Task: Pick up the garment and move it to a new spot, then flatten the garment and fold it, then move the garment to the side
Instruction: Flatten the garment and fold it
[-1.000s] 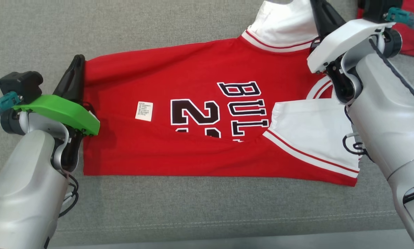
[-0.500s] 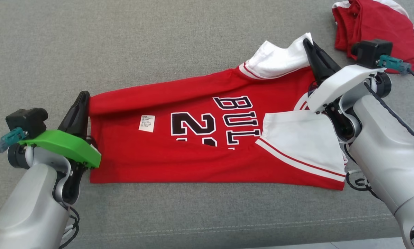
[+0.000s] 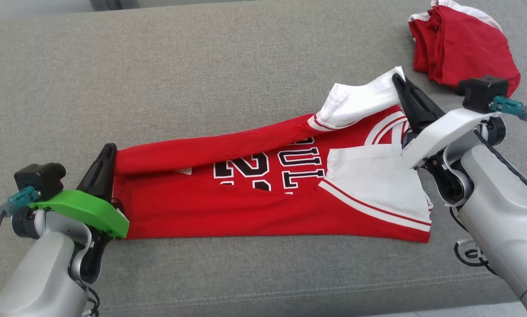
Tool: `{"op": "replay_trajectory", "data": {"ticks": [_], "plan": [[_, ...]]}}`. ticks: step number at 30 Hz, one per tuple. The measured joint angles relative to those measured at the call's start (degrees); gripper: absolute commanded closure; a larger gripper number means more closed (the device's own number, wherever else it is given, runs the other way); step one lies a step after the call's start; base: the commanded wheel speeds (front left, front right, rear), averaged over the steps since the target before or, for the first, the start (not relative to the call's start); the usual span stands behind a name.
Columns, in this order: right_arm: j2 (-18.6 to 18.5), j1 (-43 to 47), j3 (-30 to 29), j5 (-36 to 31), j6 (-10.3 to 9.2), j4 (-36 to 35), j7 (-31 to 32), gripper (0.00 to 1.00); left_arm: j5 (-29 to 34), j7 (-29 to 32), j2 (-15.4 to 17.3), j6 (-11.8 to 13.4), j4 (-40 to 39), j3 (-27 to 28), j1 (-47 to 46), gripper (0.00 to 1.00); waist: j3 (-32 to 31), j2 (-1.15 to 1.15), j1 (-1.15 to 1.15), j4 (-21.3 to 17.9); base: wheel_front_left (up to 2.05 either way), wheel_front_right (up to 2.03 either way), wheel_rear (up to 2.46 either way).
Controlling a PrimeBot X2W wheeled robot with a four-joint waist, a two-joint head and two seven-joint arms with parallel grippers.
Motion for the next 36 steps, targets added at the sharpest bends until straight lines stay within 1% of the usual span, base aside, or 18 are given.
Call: {"op": "replay_trajectory", "data": {"ticks": [4,13,17,20,27,36], "plan": [[-0.6,1.9,0.9,0.4,0.00,-2.0,0.0,1.00,-0.1,0.0,0.0,0.0,-0.2,-0.2,1.1,1.00,-0.5,0.00,0.00,-0.2,0.00,0.00,0.00],[-2.8,6.6,2.5,1.5,0.00,-3.7,0.0,1.00,-0.5,0.0,-0.1,0.0,1.2,-2.9,4.3,1.00,-2.1,0.00,0.00,-0.7,0.00,0.00,0.00],[-3.4,8.7,3.3,2.4,0.00,-4.1,0.0,1.00,-0.5,0.0,-0.2,0.0,1.8,-3.3,5.1,1.00,-2.8,0.00,0.00,-0.7,0.00,0.00,0.00],[-3.4,10.0,4.1,3.1,0.00,-4.9,0.0,0.98,-0.5,0.0,-0.2,0.0,2.0,-3.3,5.6,1.00,-3.2,0.00,0.00,-0.7,0.00,0.00,0.00],[-3.8,12.2,6.0,4.3,0.00,-5.2,0.0,1.00,-1.9,0.0,-0.2,0.0,2.2,-3.3,5.6,1.00,-3.5,0.00,0.00,-0.7,0.00,0.00,0.00],[-4.8,13.7,6.0,6.0,0.00,-5.6,0.0,1.00,-1.9,0.0,-0.2,0.0,2.3,-2.8,5.6,1.00,-3.5,0.00,0.00,-0.5,0.00,0.00,0.00]]}}
